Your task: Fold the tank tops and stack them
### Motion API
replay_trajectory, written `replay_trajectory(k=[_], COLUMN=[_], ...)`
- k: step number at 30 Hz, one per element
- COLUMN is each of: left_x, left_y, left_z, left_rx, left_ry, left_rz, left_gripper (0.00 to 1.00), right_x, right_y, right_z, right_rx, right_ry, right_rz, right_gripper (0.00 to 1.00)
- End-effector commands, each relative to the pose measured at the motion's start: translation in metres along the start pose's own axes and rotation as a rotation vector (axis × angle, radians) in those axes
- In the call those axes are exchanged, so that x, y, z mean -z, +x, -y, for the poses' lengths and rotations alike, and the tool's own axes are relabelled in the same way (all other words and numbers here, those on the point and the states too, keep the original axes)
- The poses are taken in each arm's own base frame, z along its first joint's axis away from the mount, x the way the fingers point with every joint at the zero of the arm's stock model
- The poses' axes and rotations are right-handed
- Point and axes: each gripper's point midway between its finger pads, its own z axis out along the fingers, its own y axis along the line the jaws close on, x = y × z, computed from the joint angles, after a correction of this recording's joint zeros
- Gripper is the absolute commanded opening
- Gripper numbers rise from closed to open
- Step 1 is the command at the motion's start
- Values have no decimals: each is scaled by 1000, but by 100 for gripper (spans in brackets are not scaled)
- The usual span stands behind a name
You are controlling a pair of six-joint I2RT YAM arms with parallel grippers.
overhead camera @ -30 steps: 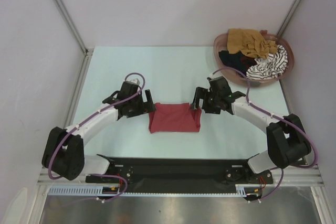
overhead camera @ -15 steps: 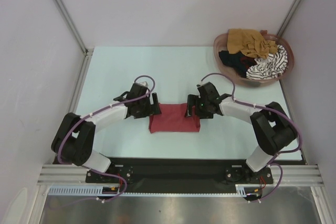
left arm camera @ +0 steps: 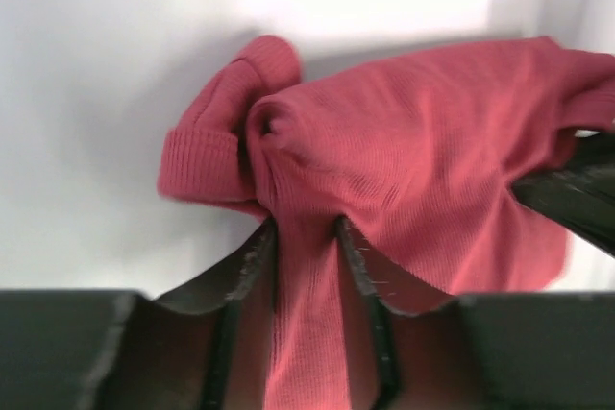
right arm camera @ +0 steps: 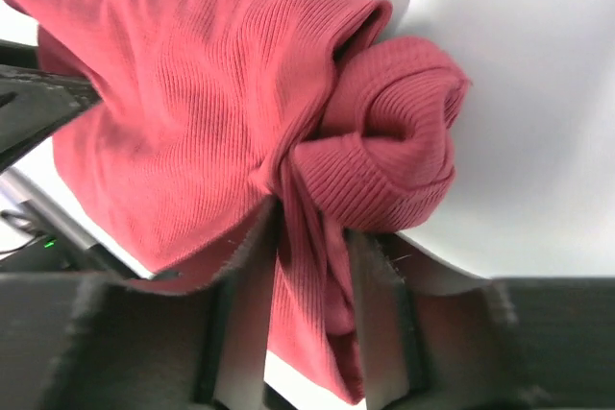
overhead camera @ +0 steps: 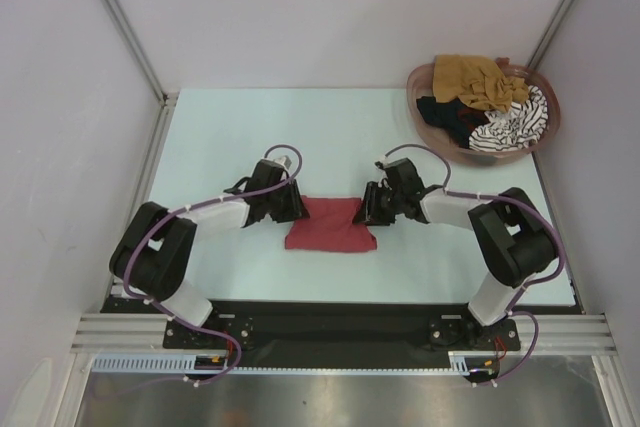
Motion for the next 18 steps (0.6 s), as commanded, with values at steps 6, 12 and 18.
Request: replay_trajectory(k=[6,12,18], left_x=[12,17,11], left_y=[-12,-9,-3], left_z=[46,51,40], left_rx=[40,89,129], left_ry=[346,483,531], left_rz=[74,86,108], left_gripper=[28,20,8], right_x=[30,32,23], right_y=[-18,-22,-23], right_z=[-42,-46,-36], right_rx=[-53,-68,-145], right_ry=[-402,-540,-588], right_rz=[42,37,33], right_gripper=[32,28,7])
